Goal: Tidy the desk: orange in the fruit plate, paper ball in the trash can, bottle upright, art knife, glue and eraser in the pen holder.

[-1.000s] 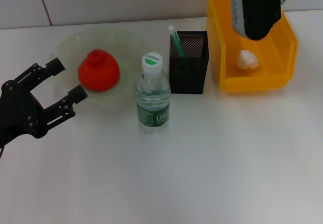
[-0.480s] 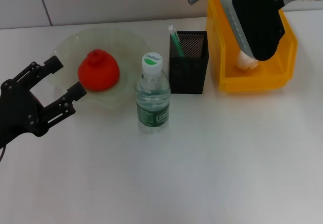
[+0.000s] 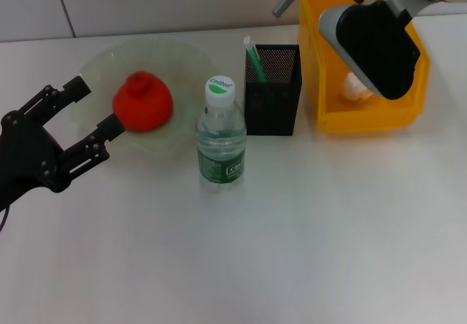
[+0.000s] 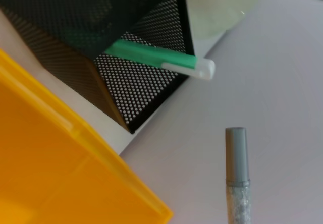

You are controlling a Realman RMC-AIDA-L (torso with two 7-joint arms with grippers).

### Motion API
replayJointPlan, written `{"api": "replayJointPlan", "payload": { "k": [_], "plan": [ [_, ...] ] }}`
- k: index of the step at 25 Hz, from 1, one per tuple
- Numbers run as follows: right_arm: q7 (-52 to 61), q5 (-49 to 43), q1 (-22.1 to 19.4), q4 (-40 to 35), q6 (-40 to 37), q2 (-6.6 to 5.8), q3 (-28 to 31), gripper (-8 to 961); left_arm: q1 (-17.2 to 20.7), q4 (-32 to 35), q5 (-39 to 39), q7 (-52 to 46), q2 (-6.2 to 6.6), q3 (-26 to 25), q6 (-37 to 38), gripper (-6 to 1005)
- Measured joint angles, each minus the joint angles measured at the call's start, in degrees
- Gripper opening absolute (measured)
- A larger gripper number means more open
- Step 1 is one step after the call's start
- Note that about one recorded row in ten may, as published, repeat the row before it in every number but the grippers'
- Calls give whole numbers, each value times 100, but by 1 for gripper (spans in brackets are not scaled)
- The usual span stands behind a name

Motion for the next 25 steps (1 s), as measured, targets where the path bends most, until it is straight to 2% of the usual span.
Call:
{"api": "replayJointPlan", "payload": {
  "k": [10,25],
  "plan": [
    [-630,0,41,244,144,-4,-338,124,-39,-185,-60,81,-15,0,11,785],
    [-1124,0,-33,280,115,8,-450,124,-69,-333,-154,229,-18,0,30,784]
  ]
}}
